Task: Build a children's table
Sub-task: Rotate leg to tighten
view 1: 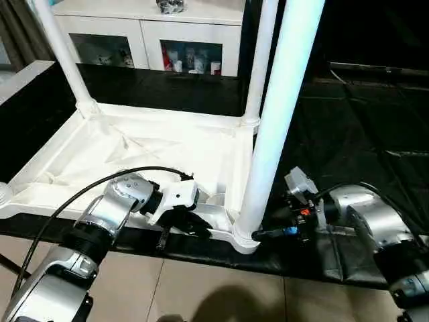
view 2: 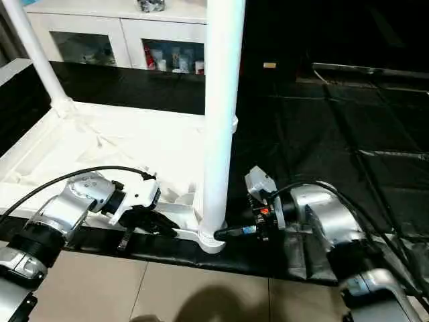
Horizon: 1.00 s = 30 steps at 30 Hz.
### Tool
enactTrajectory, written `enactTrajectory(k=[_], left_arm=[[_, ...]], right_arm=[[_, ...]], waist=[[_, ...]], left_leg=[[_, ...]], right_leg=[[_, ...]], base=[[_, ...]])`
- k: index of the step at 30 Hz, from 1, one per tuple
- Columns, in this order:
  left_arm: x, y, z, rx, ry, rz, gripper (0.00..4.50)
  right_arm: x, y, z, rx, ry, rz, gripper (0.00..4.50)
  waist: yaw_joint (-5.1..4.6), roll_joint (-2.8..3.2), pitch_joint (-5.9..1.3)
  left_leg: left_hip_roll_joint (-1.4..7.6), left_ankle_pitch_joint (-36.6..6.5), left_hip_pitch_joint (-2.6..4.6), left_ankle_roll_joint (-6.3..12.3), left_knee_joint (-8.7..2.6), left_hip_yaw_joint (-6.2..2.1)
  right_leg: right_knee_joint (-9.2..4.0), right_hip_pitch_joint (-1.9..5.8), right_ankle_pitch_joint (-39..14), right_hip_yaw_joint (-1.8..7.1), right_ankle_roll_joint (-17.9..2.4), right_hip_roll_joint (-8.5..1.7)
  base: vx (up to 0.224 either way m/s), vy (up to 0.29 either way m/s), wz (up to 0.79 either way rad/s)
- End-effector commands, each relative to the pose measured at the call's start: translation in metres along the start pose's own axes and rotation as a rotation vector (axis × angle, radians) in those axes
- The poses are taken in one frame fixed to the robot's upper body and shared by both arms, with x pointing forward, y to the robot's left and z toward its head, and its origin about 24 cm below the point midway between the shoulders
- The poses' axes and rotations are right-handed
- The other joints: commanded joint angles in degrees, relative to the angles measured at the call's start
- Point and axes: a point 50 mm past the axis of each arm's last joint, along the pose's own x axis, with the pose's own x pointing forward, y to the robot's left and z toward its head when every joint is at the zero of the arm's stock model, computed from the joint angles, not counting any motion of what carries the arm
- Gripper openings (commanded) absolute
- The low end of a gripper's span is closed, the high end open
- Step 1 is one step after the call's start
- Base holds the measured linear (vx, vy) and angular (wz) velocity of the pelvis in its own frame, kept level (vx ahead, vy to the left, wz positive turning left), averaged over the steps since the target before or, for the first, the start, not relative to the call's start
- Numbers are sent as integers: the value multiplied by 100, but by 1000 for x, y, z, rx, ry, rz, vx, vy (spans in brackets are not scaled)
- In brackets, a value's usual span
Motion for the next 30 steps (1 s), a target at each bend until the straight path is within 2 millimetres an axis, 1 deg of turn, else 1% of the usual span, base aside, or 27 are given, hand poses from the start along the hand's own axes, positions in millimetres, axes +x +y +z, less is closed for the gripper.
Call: enactTrajectory(k=[1, 2, 3, 4, 7, 8, 9, 10, 11, 12, 14, 15, 16, 17, 18, 19, 20, 21, 22, 23, 24, 25, 26, 27, 28, 29, 30], left_arm=[[7, -5, 3, 22, 19, -66, 0], [8, -5, 3, 22, 20, -66, 0], [8, -5, 3, 23, 21, -66, 0], [8, -5, 2, 22, 23, -64, 0], [7, -5, 2, 17, 22, -61, 0], [7, -5, 2, 15, 21, -60, 0], [7, -5, 2, 13, 20, -58, 0], [7, -4, 1, 2, 13, -45, 0], [7, -3, 1, -8, 7, -36, 0], [7, -3, 2, -19, 1, -26, 0], [8, 3, 3, -67, -31, 32, 0], [8, 3, 3, -67, -31, 32, 0], [9, 9, 4, -91, -41, 89, 0], [9, 11, 4, -99, -44, 104, 0], [9, 14, 5, -112, -46, 129, 0], [9, 14, 5, -115, -47, 135, 0], [9, 21, 6, -145, -52, 192, 0], [8, 26, 7, -172, -63, 237, 0], [9, 31, 10, -200, -80, 282, 0], [9, 37, 13, -230, -91, 326, 0], [10, 40, 15, -249, -97, 353, 0], [10, 44, 17, -266, -101, 386, 0], [10, 47, 19, -275, -102, 405, 0], [11, 50, 21, -293, -107, 438, 0], [12, 55, 23, -319, -115, 478, 0], [12, 55, 23, -319, -115, 478, 0], [13, 59, 26, -341, -124, 523, 0]], right_arm=[[1, -2, 3, -17, 9, 26, 272], [2, -2, 3, -16, 8, 31, 258], [2, -2, 3, -14, 8, 37, 258], [3, -2, 3, -10, 4, 45, 249], [4, -2, 2, -3, -2, 59, 219], [4, -2, 1, -2, -2, 61, 216], [5, -2, 1, 0, -3, 63, 216], [5, -2, 0, 5, -11, 67, 210], [6, -2, 0, 7, -15, 68, 207], [6, -2, 0, 10, -20, 69, 207], [6, 0, -1, 24, -56, 51, 206], [6, 0, -1, 24, -56, 51, 206], [6, 0, -3, 31, -80, 11, 205], [6, -1, -3, 32, -86, -4, 204], [7, -1, -4, 31, -94, -30, 204], [7, -2, -4, 30, -96, -37, 204], [10, -4, -7, 35, -103, -105, 203], [13, -8, -9, 43, -103, -187, 200], [18, -13, -11, 64, -110, -283, 199], [23, -20, -12, 92, -124, -384, 198], [27, -25, -12, 119, -135, -451, 197], [32, -29, -12, 144, -143, -505, 197], [35, -31, -12, 157, -147, -533, 195], [40, -34, -12, 174, -150, -574, 194], [46, -39, -12, 206, -148, -634, 194], [46, -39, -12, 206, -148, -634, 194], [52, -44, -11, 238, -149, -690, 194]], waist=[[-15, -79, -384], [-11, -81, -382], [-12, -76, -379], [-14, -86, -383], [-16, -79, -374], [-17, -71, -375], [-18, -81, -374], [-19, -70, -374], [-18, -74, -379], [-18, -54, -379], [-20, -63, -376], [-10, -52, -373], [-7, -57, -368], [-13, -53, -360], [-8, -60, -361], [-15, -60, -361], [-22, -57, -355], [-35, -52, -338], [-54, -56, -337], [-108, -64, -313], [-136, -66, -317], [-199, -80, -325], [-228, -82, -326], [-260, -67, -340], [-306, -59, -334], [-321, -66, -334], [-325, -75, -342]], left_leg=[[457, -8, 10, 652, -339, -157], [456, -12, 14, 657, -335, -153], [460, -3, 10, 675, -340, -156], [458, -10, 3, 679, -340, -158], [454, -48, 1, 647, -345, -160], [454, -78, 7, 631, -347, -159], [455, -88, 5, 616, -350, -160], [457, -101, 9, 604, -352, -162], [454, -87, 9, 606, -349, -161], [455, -83, 8, 603, -349, -166], [455, -93, 11, 607, -346, -159], [457, -140, 20, 592, -346, -159], [455, -178, 20, 576, -352, -157], [453, -213, 23, 564, -353, -150], [450, -292, 33, 521, -360, -154], [447, -302, 23, 515, -364, -155], [442, -331, 20, 482, -374, -163], [440, -372, 34, 417, -381, -162], [424, -461, 33, 355, -393, -170], [402, -491, 21, 247, -417, -173], [394, -530, 25, 185, -428, -188], [377, -475, -29, 124, -441, -213], [368, -408, -57, 122, -445, -212], [377, -402, -9, 135, -433, -201], [364, -364, -4, 156, -419, -188], [348, -339, -10, 189, -416, -177], [340, -307, 0, 239, -407, -168]], right_leg=[[-356, 297, -242, 413, -1075, -683], [-352, 290, -225, 416, -1083, -681], [-347, 290, -198, 414, -1100, -676], [-344, 300, -201, 409, -1098, -685], [-356, 302, -293, 411, -1072, -687], [-368, 299, -342, 411, -1063, -688], [-366, 304, -354, 413, -1049, -687], [-369, 302, -375, 412, -1047, -685], [-366, 304, -355, 413, -1050, -682], [-363, 305, -337, 413, -1056, -685], [-365, 301, -302, 414, -1083, -678], [-380, 295, -356, 416, -1097, -685], [-398, 298, -425, 417, -1083, -683], [-407, 290, -482, 420, -1070, -675], [-425, 300, -618, 418, -1051, -683], [-427, 305, -661, 418, -1033, -685], [-444, 311, -784, 409, -987, -683], [-469, 287, -932, 416, -929, -678], [-496, 308, -1143, 408, -874, -692], [-521, 298, -1352, 404, -798, -681], [-538, 311, -1486, 398, -753, -695], [-531, 382, -1587, 381, -676, -711], [-532, 385, -1572, 369, -634, -689], [-551, 348, -1498, 386, -673, -700], [-537, 333, -1327, 395, -778, -685], [-546, 336, -1267, 397, -805, -677], [-551, 345, -1200, 400, -837, -684]], base=[[0, 0, 0], [0, 0, 0], [0, 0, 0], [0, 0, 0], [0, 0, 0], [0, 0, 0], [0, 0, 0], [0, 0, 0], [0, 0, 0], [0, 0, 0], [0, 0, 0], [0, 0, 0], [0, 0, 0], [0, 0, 0], [0, 0, 0], [0, 0, 0], [0, 0, 0], [0, 0, 0], [0, 0, 0], [0, 0, 0], [0, 0, 0], [0, 0, 0], [0, 0, 0], [0, 0, 0], [0, 0, 0], [0, 0, 0], [0, 0, 0]])
